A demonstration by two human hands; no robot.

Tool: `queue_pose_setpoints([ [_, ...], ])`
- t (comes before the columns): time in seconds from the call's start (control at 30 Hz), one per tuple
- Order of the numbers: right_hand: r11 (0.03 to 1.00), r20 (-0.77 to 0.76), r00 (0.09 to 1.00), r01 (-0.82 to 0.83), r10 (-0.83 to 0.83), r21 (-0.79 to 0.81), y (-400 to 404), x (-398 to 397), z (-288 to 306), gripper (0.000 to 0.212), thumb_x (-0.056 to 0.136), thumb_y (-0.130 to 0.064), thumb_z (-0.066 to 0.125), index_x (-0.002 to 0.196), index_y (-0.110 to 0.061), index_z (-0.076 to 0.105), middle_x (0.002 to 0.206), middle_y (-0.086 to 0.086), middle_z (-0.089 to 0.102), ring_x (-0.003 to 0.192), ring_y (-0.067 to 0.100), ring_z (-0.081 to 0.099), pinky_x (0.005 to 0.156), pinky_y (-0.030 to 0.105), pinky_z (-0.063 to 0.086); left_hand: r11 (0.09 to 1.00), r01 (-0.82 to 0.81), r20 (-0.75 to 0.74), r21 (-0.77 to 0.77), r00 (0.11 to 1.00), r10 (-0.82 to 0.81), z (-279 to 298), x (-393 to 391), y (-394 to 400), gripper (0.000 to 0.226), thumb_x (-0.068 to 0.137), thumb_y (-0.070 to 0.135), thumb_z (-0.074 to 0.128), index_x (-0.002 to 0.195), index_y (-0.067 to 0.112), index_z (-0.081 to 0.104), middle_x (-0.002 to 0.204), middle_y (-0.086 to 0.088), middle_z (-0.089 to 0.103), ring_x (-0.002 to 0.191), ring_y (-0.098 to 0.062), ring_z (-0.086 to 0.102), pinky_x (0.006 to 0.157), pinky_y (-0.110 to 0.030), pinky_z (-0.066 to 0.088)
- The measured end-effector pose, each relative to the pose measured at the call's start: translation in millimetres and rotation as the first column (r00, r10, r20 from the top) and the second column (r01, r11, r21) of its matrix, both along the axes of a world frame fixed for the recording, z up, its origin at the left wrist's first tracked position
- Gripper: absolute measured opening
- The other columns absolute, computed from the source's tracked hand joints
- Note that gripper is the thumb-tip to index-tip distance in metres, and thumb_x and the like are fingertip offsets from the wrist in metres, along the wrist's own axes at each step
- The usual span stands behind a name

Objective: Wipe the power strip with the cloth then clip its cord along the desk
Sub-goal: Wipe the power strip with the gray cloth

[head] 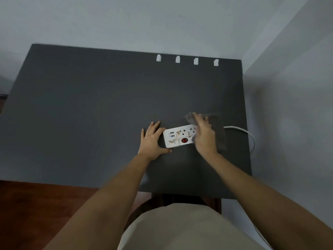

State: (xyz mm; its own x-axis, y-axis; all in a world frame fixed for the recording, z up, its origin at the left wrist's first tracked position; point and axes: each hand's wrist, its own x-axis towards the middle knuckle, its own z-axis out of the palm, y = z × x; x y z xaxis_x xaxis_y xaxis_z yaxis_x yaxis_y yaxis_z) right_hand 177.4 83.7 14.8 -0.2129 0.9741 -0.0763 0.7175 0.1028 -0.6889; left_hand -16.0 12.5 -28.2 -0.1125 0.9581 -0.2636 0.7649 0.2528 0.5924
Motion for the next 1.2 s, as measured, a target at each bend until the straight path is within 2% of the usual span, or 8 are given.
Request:
queue_pose_setpoints([
  [0.13,0.919,0.285,0.875,-0.389,0.390,-0.063,-5,-22,-23,0.079,0.079,0.003,0.062,0.145,-0.024,0.029,0.156,0.004,0.027,0.147,0.030,0.007,0.118,0.046,0.000,1.000,0.013,-0.047,0.000,0.999,-0.013,1,1,1,0.086,0.061,0.048,0.082,0.136,0.029,0.046,0.159,0.001,0.025,0.150,-0.022,0.007,0.119,-0.055,0.000],
  [0.33,0.749,0.267,0.710,-0.658,0.652,-0.079,-10,25,-22,0.077,0.082,0.015,0.042,0.145,-0.026,0.026,0.156,-0.005,0.014,0.144,0.016,-0.002,0.118,0.036,-0.002,0.997,0.067,-0.108,-0.032,0.992,-0.070,1,-2,-4,0.087,0.064,0.053,0.078,0.140,0.032,0.042,0.160,0.002,0.022,0.151,-0.021,0.003,0.120,-0.056,0.000],
  [0.47,0.620,0.201,0.587,-0.758,0.784,-0.202,-8,69,0,0.071,0.081,0.017,0.041,0.139,-0.024,0.041,0.154,-0.006,0.025,0.146,0.011,0.007,0.119,0.025,0.001,0.996,0.078,-0.117,-0.047,0.990,-0.083,2,-1,1,0.087,0.065,0.052,0.077,0.141,0.034,0.038,0.161,0.002,0.020,0.151,-0.022,0.001,0.120,-0.056,-0.001],
  [0.57,0.755,0.131,0.744,-0.646,0.655,-0.108,3,65,16,0.069,0.076,0.019,0.048,0.133,-0.020,0.050,0.147,0.002,0.043,0.141,0.016,0.029,0.115,0.013,0.009,0.997,0.068,-0.108,-0.044,0.991,-0.072,2,-2,3,0.087,0.065,0.051,0.078,0.141,0.034,0.039,0.161,0.001,0.020,0.151,-0.022,0.001,0.119,-0.057,-0.002],
  [0.7,0.856,0.110,0.850,-0.517,0.514,-0.004,4,1,6,0.068,0.075,0.017,0.052,0.135,-0.016,0.048,0.150,0.007,0.038,0.143,0.021,0.026,0.118,0.028,0.015,0.998,0.047,-0.100,-0.032,0.994,-0.050,3,-2,4,0.088,0.064,0.051,0.079,0.140,0.032,0.041,0.160,0.002,0.021,0.151,-0.022,0.002,0.119,-0.057,-0.001],
  [1.0,0.621,0.141,0.606,-0.744,0.783,-0.247,-15,65,8,0.064,0.078,0.018,0.043,0.125,-0.021,0.058,0.152,-0.002,0.034,0.143,0.008,0.013,0.121,0.030,0.010,0.998,0.047,-0.101,-0.035,0.994,-0.050,-1,-2,1,0.088,0.062,0.052,0.080,0.139,0.032,0.043,0.160,0.001,0.023,0.150,-0.023,0.003,0.118,-0.058,-0.002],
  [1.1,0.856,0.118,0.849,-0.516,0.516,-0.034,5,63,27,0.070,0.064,0.024,0.046,0.118,-0.017,0.064,0.142,0.007,0.048,0.135,0.019,0.039,0.116,0.024,0.024,0.998,0.047,-0.094,-0.039,0.994,-0.051,0,0,4,0.087,0.063,0.051,0.080,0.139,0.032,0.042,0.160,0.000,0.022,0.151,-0.023,0.002,0.118,-0.058,-0.003],
  [1.2,0.942,0.128,0.937,-0.333,0.325,0.049,22,23,25,0.070,0.068,0.022,0.048,0.127,-0.014,0.057,0.147,0.011,0.043,0.139,0.023,0.032,0.117,0.036,0.024,0.998,0.041,-0.095,-0.037,0.994,-0.045,0,-2,4,0.087,0.062,0.051,0.080,0.139,0.033,0.042,0.159,0.000,0.023,0.150,-0.023,0.002,0.118,-0.059,-0.002],
])
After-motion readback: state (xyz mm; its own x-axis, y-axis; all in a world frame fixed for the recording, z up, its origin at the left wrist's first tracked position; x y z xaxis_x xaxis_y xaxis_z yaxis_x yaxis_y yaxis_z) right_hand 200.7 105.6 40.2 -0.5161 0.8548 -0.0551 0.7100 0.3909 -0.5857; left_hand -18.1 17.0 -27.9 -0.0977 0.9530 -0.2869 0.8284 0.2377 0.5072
